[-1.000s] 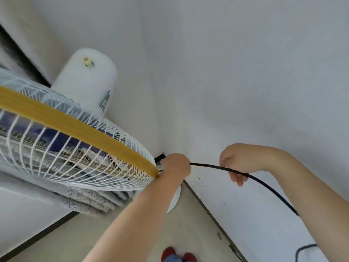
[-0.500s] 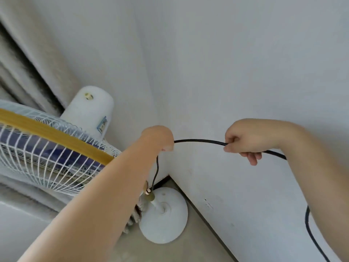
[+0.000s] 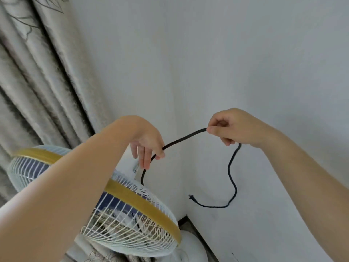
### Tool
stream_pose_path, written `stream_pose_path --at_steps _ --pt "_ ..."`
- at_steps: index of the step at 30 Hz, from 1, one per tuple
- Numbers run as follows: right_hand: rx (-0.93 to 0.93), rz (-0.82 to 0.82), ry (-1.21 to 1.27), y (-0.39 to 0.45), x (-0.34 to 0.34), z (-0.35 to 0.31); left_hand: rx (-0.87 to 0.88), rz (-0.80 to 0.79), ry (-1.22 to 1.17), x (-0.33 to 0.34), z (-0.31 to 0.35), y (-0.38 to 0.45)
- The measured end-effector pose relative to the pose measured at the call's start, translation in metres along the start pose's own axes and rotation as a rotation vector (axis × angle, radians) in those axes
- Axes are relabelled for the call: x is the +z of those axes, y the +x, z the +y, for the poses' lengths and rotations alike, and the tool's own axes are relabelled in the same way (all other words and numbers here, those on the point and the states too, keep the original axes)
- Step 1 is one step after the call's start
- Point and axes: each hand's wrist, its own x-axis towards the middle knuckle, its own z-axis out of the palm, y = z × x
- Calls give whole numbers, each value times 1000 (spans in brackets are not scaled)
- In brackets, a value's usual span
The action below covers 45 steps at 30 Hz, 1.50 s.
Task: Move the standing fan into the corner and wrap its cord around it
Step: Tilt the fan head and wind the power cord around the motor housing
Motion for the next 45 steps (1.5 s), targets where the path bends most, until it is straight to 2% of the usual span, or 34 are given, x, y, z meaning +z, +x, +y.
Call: stream_pose_path --at_steps 3,5,11,16,21,24,26,29,32,36,39,42,45 --pt "-164 118 78 30 9 -14 8 18 76 -26 -25 -12" --pt "-210 170 118 34 11 -15 36 12 110 -35 -28 -16" --pt "-348 301 94 90 39 -36 53 44 30 -62 -77 -18" --pt "-323 266 146 134 61 -38 102 216 -228 -67 -112 -2" --pt "-205 162 241 187 76 -37 46 438 -373 -62 -131 19" --pt "-184 109 216 215 91 -35 10 553 -439 -61 -147 37" --pt "-197 100 186 230 104 -33 -34 594 -476 -59 -157 47" --pt "-212 58 125 251 131 -26 -95 561 -534 -55 -168 56" --pt "-75 -86 177 272 153 -22 -178 520 -482 -48 -172 63" --pt "224 -222 276 294 179 -10 -213 592 -356 -37 -164 76" --pt "419 -337 278 296 201 1 -246 481 -292 -29 -169 82" --pt "515 -508 184 289 217 18 -236 385 -284 -26 -173 81" --pt "546 -593 213 277 222 36 -238 383 -368 -25 -172 77"
